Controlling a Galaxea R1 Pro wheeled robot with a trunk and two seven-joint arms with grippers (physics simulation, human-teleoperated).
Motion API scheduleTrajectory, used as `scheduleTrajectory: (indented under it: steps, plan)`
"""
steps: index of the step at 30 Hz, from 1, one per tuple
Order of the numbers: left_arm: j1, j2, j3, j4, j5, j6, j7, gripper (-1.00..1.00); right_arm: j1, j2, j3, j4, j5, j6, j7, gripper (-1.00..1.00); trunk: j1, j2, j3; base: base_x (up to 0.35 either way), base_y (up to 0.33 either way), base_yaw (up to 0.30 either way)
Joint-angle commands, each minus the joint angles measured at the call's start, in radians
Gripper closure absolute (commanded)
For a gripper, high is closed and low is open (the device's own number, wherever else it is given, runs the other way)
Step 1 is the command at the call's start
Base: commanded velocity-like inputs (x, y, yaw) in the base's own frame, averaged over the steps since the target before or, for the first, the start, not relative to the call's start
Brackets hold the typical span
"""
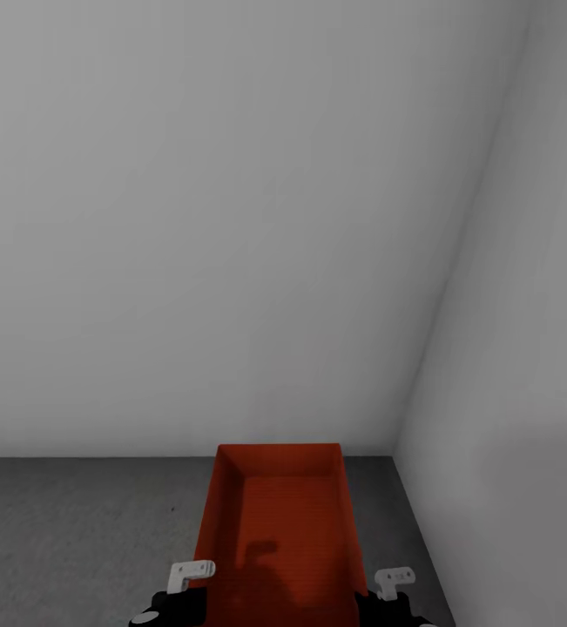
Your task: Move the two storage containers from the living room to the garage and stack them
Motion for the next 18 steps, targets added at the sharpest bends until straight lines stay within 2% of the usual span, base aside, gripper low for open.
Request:
scheduleTrajectory:
  steps: [1, 18]
  plan:
    - [-0.001, -0.002, 0.016, -0.076, -0.022, -0.051, 0.007, 1.0, 0.0, 0.0, 0.013, 0.003, -0.012, -0.004, 0.021, 1.0, 0.004, -0.008, -0.004, 0.0, 0.0, 0.0]
    - [-0.001, -0.002, 0.016, -0.076, -0.023, -0.051, 0.007, 1.0, 0.0, 0.0, 0.013, 0.003, -0.012, -0.004, 0.021, 1.0, 0.069, -0.127, -0.058, 0.0, 0.0, 0.0]
